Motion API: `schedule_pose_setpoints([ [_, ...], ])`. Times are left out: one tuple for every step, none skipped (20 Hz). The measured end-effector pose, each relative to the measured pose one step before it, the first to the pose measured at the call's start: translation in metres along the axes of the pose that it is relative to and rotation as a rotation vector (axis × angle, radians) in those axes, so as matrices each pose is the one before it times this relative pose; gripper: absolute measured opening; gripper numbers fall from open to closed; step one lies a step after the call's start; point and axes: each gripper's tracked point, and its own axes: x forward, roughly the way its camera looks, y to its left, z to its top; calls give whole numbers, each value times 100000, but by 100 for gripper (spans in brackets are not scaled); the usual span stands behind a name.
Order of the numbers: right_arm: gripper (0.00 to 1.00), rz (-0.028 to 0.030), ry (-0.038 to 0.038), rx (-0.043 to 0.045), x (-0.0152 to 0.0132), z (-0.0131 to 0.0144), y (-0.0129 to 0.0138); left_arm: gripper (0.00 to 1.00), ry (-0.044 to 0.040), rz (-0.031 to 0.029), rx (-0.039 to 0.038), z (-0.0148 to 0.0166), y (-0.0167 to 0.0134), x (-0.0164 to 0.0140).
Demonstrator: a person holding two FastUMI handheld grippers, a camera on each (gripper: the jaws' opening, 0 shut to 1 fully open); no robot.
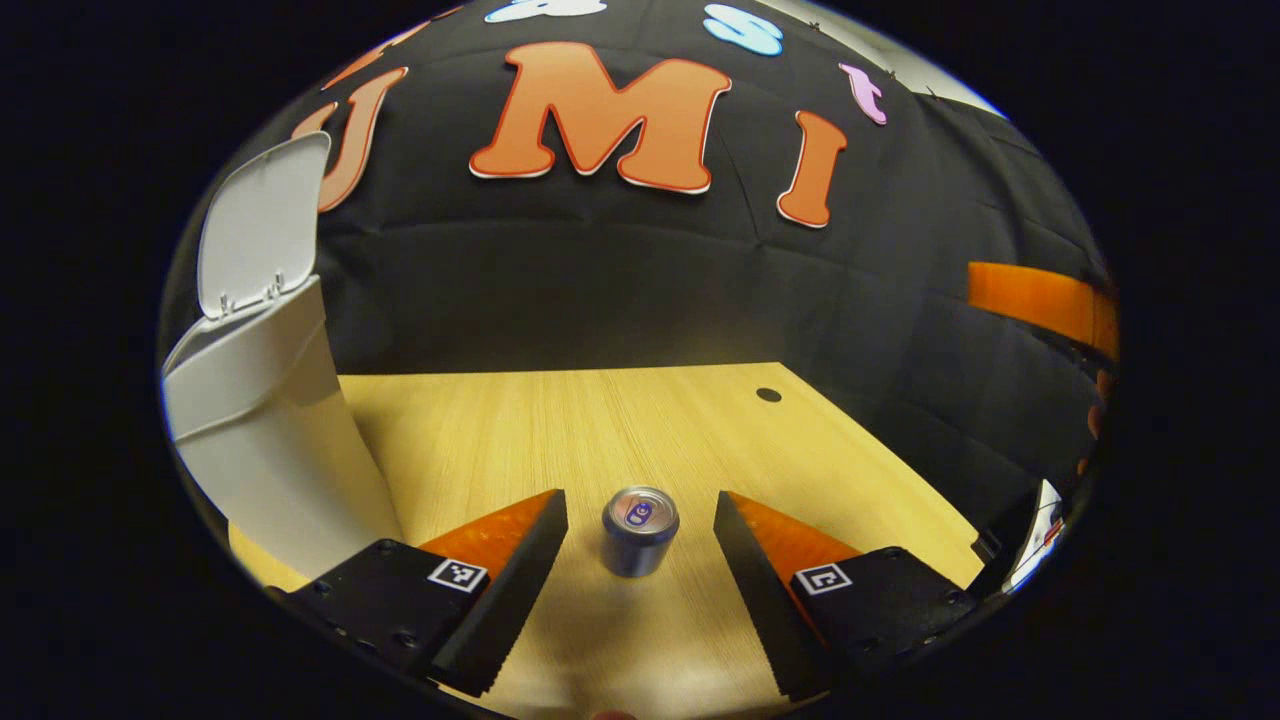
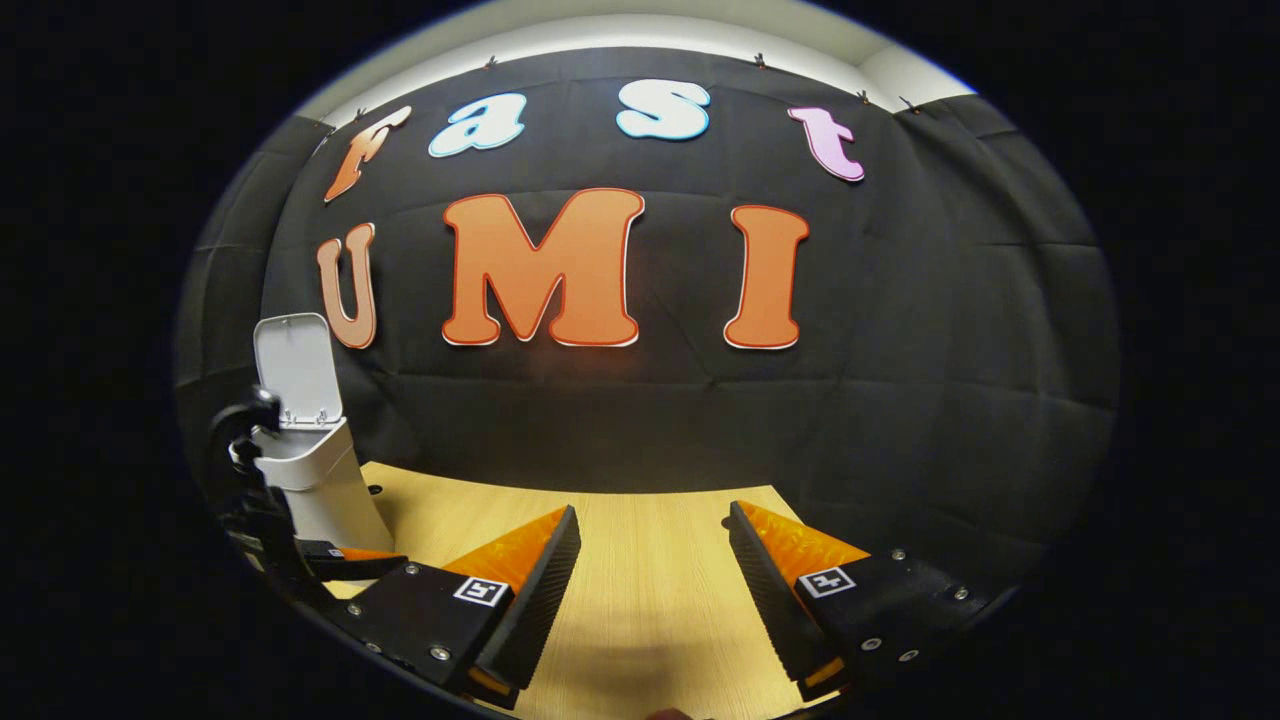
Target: Press the lid of the desktop garbage bin to open it, pick up the crumpled paper on the desktop and throw it into the bin, then pick up the pop can on the desktop and drop it into the bin, and finally close the garbage bin lid.
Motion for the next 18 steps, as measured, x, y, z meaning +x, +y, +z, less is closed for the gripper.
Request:
schedule_pose_setpoints([
  [89,-826,512,133,-254,-96,-378,96,1346,-1,1168,-639,93,984],
  [89,-812,262,111,-119,-63,-163,96,1988,651,1423,-860,169,860],
  [89,-647,394,47,-155,-129,-338,96,2342,-479,1148,-1024,-160,1042],
  [89,-680,390,-327,-95,-162,-338,97,1770,99,962,-900,-309,789],
  [89,-506,522,-278,-152,-109,-202,97,2640,-155,603,-1000,-40,1013],
  [89,-761,313,-180,-193,-150,-346,96,2478,123,-3,-990,-69,1021],
  [89,-628,482,-51,-121,-77,-264,97,1620,131,-130,-613,-32,1070],
  [89,-621,942,-85,-176,-260,-295,97,1930,-451,-283,-566,-313,847],
  [89,-1142,223,-399,-152,-157,-462,97,-144,77,77,59,-99,645],
  [90,-1177,432,-434,17,-166,-505,97,358,-25,854,88,-49,737],
  [90,-767,501,22,-61,-66,-315,97,626,663,1176,34,71,617],
  [91,-529,555,333,-47,-83,-153,97,986,132,644,-81,-31,778],
  [91,-479,303,212,-129,-204,-162,97,1132,542,461,-163,-64,902],
  [92,-487,109,-93,70,-94,-122,97,569,730,236,-354,160,667],
  [92,-452,57,-242,9,-48,-132,97,723,1866,531,-59,467,596],
  [92,-89,303,26,-41,-65,-98,95,399,1195,722,-75,440,176],
  [93,-110,436,152,-41,-100,-94,89,-1226,-465,356,439,54,29],
  [93,-32,59,241,-59,-50,-50,86,732,447,20,-175,-22,-81],
])
